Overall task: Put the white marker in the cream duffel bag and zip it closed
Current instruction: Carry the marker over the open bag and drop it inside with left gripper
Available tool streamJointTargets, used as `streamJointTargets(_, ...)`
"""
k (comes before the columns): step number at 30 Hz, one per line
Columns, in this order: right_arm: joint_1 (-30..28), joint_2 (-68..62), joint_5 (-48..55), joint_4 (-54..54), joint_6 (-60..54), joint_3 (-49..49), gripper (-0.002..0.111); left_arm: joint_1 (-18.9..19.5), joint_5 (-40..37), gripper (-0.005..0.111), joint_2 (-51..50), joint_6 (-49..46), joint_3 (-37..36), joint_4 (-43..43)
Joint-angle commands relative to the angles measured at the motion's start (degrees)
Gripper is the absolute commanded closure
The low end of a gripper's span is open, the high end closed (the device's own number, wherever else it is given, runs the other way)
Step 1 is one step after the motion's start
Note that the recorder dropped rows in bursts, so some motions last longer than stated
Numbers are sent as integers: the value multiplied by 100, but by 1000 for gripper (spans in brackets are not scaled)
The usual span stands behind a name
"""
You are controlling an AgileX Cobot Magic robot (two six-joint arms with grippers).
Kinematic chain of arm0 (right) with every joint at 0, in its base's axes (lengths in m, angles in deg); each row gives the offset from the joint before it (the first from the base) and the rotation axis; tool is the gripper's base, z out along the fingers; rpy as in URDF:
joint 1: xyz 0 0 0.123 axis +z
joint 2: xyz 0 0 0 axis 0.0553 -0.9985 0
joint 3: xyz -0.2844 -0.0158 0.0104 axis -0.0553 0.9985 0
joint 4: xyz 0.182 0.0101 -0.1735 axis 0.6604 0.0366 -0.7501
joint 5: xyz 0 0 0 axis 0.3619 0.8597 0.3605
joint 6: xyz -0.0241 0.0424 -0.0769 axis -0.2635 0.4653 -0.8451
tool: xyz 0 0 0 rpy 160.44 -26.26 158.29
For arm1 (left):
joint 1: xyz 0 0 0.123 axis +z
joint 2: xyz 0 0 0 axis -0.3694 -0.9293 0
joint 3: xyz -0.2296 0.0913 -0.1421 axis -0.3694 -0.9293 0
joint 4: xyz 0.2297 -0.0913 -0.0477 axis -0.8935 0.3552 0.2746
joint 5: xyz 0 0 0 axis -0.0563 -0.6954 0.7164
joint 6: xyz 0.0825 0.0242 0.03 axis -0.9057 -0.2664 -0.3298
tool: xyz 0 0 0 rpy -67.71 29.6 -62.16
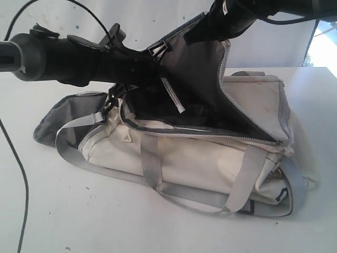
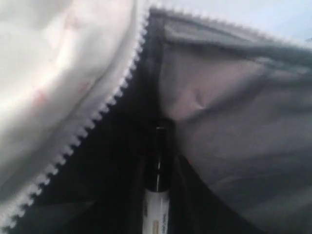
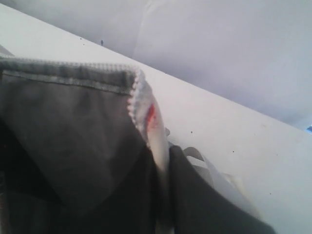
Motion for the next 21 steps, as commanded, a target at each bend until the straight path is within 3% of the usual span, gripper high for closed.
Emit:
streamJointTargets(1, -66, 67, 69, -51, 25, -53, 108, -15, -255, 107, -277, -35, 218, 75)
streamJointTargets(6, -66, 67, 156, -51, 25, -53, 108, -15, -281, 107, -346, -35, 270, 81)
streamJointTargets(8, -66, 67, 169, -51, 25, -53, 108, -15, -281, 101, -346, -35, 270, 81)
streamJointTargets(21, -66, 67, 168, -51, 25, -53, 108, -15, -448, 34, -323, -35, 270, 81)
